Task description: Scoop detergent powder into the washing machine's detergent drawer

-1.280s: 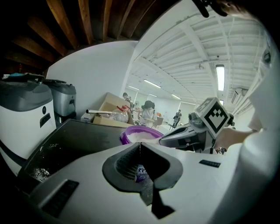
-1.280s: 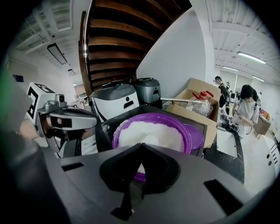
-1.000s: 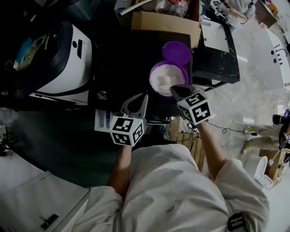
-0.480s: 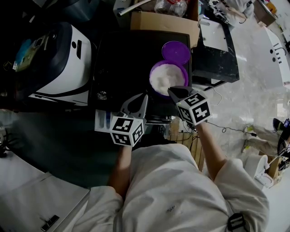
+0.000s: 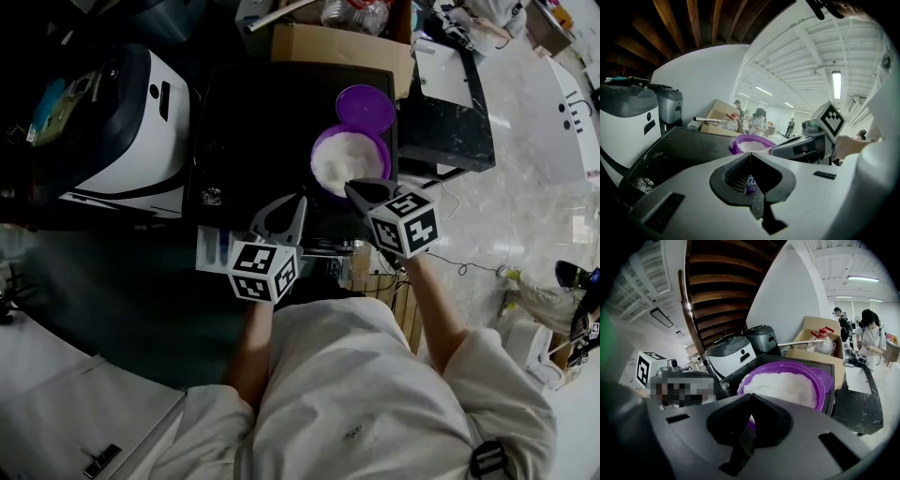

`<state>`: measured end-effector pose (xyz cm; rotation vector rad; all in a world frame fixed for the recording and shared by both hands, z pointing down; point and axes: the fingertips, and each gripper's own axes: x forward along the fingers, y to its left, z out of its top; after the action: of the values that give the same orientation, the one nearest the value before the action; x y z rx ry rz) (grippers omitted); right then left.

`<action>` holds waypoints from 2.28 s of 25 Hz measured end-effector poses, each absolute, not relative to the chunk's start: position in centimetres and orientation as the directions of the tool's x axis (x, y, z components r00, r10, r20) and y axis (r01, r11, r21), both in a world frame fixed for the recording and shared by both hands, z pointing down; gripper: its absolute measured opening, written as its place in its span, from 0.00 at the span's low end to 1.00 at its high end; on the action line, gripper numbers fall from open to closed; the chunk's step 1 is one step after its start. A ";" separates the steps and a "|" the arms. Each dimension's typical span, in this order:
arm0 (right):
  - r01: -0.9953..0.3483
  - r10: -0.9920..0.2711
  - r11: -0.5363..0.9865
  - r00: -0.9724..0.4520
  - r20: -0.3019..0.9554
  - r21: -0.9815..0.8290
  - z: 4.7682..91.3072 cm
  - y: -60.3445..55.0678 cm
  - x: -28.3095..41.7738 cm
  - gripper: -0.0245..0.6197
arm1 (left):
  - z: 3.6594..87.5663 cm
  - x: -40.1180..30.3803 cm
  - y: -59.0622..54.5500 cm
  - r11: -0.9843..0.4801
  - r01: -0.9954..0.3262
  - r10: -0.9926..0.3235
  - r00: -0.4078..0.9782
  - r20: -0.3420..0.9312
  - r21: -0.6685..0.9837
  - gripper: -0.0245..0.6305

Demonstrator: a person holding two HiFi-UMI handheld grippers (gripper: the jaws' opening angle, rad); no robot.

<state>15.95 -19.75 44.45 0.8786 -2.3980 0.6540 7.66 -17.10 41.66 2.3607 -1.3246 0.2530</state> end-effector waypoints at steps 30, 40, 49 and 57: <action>-0.636 -0.455 0.560 -0.772 0.444 -0.531 42.8 -19.9 15.2 0.05 | 41.2 8.2 -17.2 -0.468 -0.843 -0.769 0.536 0.347 0.265 0.07; -0.588 -0.477 0.458 -0.796 0.374 -0.667 42.8 -19.7 15.1 0.05 | 41.2 8.5 -17.2 -0.470 -0.842 -0.768 0.538 0.347 0.264 0.07; -0.589 -0.517 0.417 -0.780 0.352 -0.692 42.4 -20.6 15.6 0.05 | 41.2 8.1 -17.2 -0.463 -0.847 -0.774 0.530 0.346 0.262 0.07; -0.580 -0.567 0.331 -0.752 0.335 -0.744 42.6 -21.0 17.3 0.05 | 41.3 8.2 -17.3 -0.464 -0.846 -0.773 0.531 0.346 0.262 0.07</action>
<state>17.32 -21.03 42.62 1.1000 -2.5508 1.4363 8.19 -17.25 41.34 2.3740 -1.3272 0.2487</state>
